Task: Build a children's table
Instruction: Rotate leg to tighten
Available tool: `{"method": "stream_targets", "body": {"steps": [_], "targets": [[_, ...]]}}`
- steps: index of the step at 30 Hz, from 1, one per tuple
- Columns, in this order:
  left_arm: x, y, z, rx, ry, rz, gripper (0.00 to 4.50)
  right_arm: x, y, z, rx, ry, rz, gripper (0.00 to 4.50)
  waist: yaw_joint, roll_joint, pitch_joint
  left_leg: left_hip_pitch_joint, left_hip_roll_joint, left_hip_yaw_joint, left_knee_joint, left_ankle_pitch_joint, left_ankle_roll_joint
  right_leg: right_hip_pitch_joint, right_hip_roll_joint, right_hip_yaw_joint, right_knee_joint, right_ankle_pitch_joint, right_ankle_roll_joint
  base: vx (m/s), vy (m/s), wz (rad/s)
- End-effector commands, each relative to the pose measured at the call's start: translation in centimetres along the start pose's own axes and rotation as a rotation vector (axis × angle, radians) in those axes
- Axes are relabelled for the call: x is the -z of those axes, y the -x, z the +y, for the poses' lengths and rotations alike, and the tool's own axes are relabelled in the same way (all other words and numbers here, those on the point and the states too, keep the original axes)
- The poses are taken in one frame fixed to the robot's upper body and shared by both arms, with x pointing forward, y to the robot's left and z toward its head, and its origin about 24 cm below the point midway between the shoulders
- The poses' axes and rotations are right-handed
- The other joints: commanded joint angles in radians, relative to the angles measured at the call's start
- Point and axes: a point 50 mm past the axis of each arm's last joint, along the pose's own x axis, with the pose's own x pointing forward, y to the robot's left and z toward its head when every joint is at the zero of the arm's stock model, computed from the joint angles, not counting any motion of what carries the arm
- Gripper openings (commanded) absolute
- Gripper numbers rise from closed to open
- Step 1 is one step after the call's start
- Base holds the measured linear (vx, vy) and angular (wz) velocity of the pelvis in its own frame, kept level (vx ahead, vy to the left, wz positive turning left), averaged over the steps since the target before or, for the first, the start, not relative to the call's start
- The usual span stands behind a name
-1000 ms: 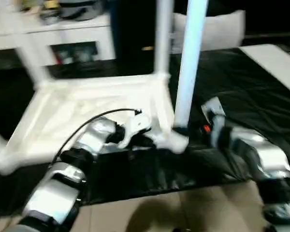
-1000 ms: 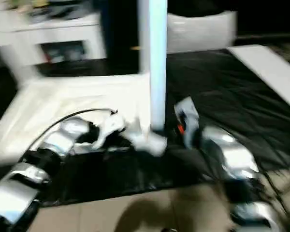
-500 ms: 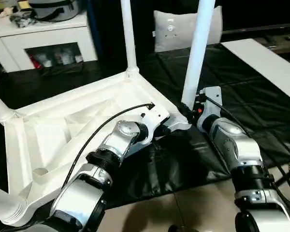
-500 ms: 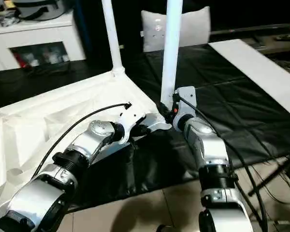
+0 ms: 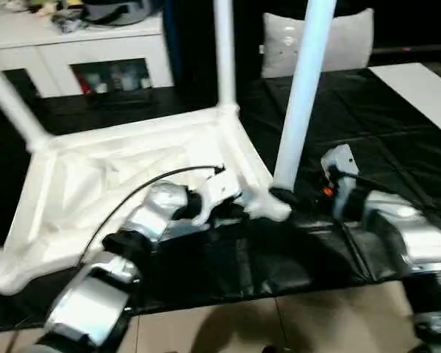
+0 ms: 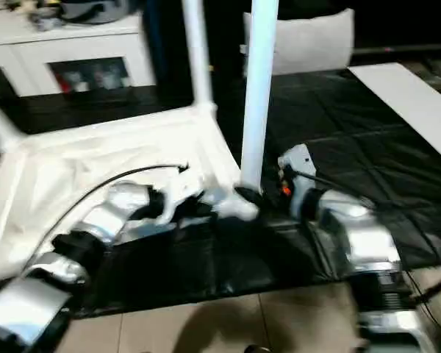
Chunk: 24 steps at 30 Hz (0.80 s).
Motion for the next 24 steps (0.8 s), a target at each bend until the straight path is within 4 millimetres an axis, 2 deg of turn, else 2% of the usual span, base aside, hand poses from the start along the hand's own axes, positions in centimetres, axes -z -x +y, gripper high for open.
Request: {"method": "stream_targets", "body": {"steps": [1,2,4,6,7,9,11,14,15,17,20,22,23,24], "targets": [[-0.4,0.9,-0.4,0.144,-0.128,0.037,0.0,-0.1,0.5,1.0,-0.174,0.057,0.027,4.03,0.014,-0.022,-0.075,0.001,0.025,0.003,-0.057,-0.088,0.136,0.077,-0.065,0.064,-0.062,-0.339,-0.042,0.0,0.0,0.0],[-0.1,1.3,-0.5,0.174,-0.143,0.052,0.0,-0.1,0.7,1.2,-0.225,0.069,0.04,4.03,0.015,-0.022,-0.074,-0.001,0.027,0.003,-0.057,-0.083,0.138,0.076,-0.065,0.067,-0.061,-0.333,-0.041,0.0,0.0,0.0],[0.0,1.8,-0.6,0.228,-0.169,0.063,0.0,0.1,0.9,1.3,-0.287,0.096,0.07,4.03,0.029,-0.024,-0.075,-0.001,0.029,0.004,-0.057,-0.072,0.134,0.075,-0.068,0.067,-0.057,-0.323,-0.046,0.0,0.0,0.0],[0.1,1.9,-0.7,0.246,-0.175,0.066,0.0,0.1,0.9,1.4,-0.307,0.095,0.078,3.87,0.034,-0.024,-0.074,0.0,0.029,0.005,-0.058,-0.066,0.131,0.074,-0.068,0.068,-0.056,-0.322,-0.049,0.0,0.0,0.0],[0.1,2.1,-0.9,0.295,-0.191,0.074,0.0,0.2,0.8,1.5,-0.351,0.094,0.097,3.87,0.043,-0.03,-0.075,0.001,0.03,0.005,-0.058,-0.06,0.13,0.073,-0.069,0.069,-0.053,-0.324,-0.054,0.0,0.0,0.0],[0.0,2.2,-1.1,0.339,-0.207,0.08,0.0,0.3,0.5,1.8,-0.4,0.1,0.113,3.56,0.047,-0.031,-0.074,0.0,0.031,0.006,-0.059,-0.058,0.128,0.073,-0.071,0.07,-0.054,-0.33,-0.054,0.0,0.0,0.0],[0.0,2.2,-1.1,0.349,-0.211,0.079,0.0,0.2,0.3,1.9,-0.419,0.101,0.111,3.49,0.053,-0.031,-0.075,0.002,0.032,0.006,-0.059,-0.052,0.125,0.072,-0.071,0.072,-0.051,-0.327,-0.056,0.0,0.0,0.0],[-0.1,2.2,-1.3,0.367,-0.226,0.083,0.0,0.1,0.0,2.1,-0.453,0.092,0.106,3.35,0.058,-0.033,-0.074,0.003,0.029,0.008,-0.059,-0.06,0.117,0.071,-0.071,0.072,-0.055,-0.351,-0.047,0.0,0.0,0.0],[-0.1,2.1,-1.3,0.382,-0.231,0.08,0.0,0.1,-0.1,2.4,-0.485,0.082,0.103,3.04,0.06,-0.034,-0.073,0.003,0.029,0.009,-0.06,-0.063,0.113,0.071,-0.07,0.071,-0.057,-0.363,-0.038,0.0,0.0,0.0],[-0.2,2.1,-1.4,0.391,-0.233,0.076,0.0,0.1,-0.1,2.6,-0.511,0.07,0.1,3.0,0.061,-0.033,-0.074,0.003,0.03,0.009,-0.06,-0.062,0.114,0.072,-0.07,0.071,-0.057,-0.361,-0.034,0.0,0.0,0.0],[-0.2,2.0,-1.5,0.403,-0.233,0.072,0.0,0.3,-0.1,2.9,-0.554,0.035,0.108,2.62,0.061,-0.034,-0.075,0.001,0.029,0.009,-0.059,-0.057,0.113,0.072,-0.069,0.07,-0.057,-0.359,-0.029,0.0,0.0,0.0],[-0.2,2.1,-1.5,0.405,-0.232,0.073,0.0,0.5,-0.1,3.1,-0.572,0.018,0.119,2.59,0.063,-0.034,-0.075,0.002,0.028,0.009,-0.059,-0.057,0.113,0.072,-0.068,0.069,-0.058,-0.362,-0.028,0.0,0.0,0.0],[-0.2,2.1,-1.5,0.405,-0.231,0.073,0.0,0.5,-0.1,3.1,-0.575,0.012,0.124,2.59,0.063,-0.031,-0.074,0.002,0.029,0.009,-0.06,-0.058,0.11,0.072,-0.068,0.069,-0.059,-0.367,-0.026,0.0,0.0,0.0],[-0.1,2.1,-1.5,0.404,-0.226,0.073,0.0,0.6,0.0,3.2,-0.577,0.006,0.127,2.29,0.064,-0.028,-0.074,0.003,0.028,0.009,-0.059,-0.059,0.107,0.071,-0.068,0.069,-0.06,-0.367,-0.024,0.0,0.0,0.0]]}}
